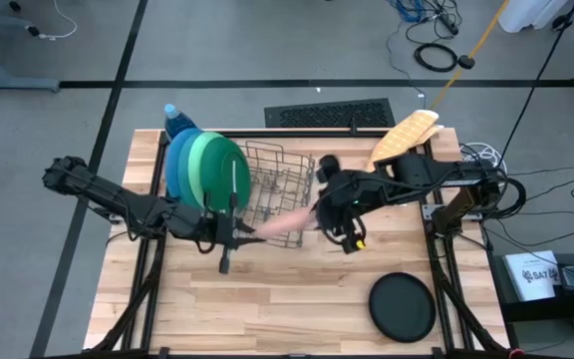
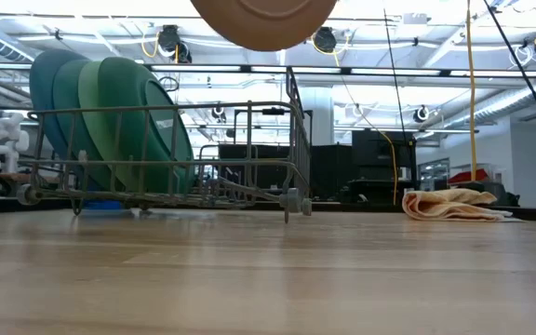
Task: Sort dishes
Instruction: Put the light orange plate into the dish rack
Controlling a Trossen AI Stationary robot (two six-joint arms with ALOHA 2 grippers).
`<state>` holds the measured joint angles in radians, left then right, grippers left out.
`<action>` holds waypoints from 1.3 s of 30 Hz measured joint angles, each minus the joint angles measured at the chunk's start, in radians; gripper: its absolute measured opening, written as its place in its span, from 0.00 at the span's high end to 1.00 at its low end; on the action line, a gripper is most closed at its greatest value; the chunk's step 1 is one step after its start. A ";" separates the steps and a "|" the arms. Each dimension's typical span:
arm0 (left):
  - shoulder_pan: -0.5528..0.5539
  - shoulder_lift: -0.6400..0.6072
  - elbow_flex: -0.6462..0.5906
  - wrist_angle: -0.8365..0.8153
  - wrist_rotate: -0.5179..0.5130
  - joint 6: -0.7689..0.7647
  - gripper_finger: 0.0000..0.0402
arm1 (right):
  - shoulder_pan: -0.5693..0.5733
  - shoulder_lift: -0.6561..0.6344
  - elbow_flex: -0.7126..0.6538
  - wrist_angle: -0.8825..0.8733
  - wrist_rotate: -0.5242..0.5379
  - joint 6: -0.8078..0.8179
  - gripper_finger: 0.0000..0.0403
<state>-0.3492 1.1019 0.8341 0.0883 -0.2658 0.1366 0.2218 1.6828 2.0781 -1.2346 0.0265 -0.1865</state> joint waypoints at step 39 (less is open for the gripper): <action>0.248 0.121 -0.006 -0.267 -0.301 -0.874 0.98 | 0.218 -0.130 0.002 -0.055 0.240 0.157 0.48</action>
<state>-0.1013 1.2228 0.8276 -0.1790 -0.5666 -0.7374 0.4403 1.5524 2.0796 -1.2896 0.2661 -0.0296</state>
